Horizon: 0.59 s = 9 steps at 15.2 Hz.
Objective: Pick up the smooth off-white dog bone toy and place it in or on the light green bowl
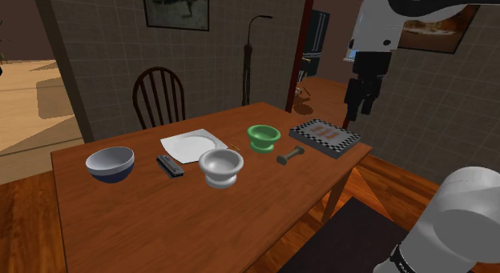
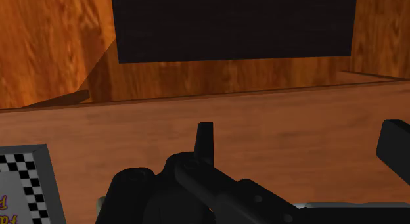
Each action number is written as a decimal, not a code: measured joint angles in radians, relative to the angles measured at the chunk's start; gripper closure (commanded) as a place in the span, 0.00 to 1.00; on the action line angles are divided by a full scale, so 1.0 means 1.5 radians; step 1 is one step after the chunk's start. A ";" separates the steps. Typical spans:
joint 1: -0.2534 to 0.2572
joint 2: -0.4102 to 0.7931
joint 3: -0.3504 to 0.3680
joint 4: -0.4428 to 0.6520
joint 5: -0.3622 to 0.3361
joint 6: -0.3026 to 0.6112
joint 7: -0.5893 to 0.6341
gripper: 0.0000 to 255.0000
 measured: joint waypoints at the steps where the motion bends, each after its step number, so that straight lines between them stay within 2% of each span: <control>1: 0.000 0.000 0.000 0.000 0.000 0.000 0.000 0.00; 3: -0.008 0.015 0.005 -0.011 0.006 0.026 0.023 0.00; 9: -0.044 0.118 0.028 -0.026 0.028 0.155 0.133 0.00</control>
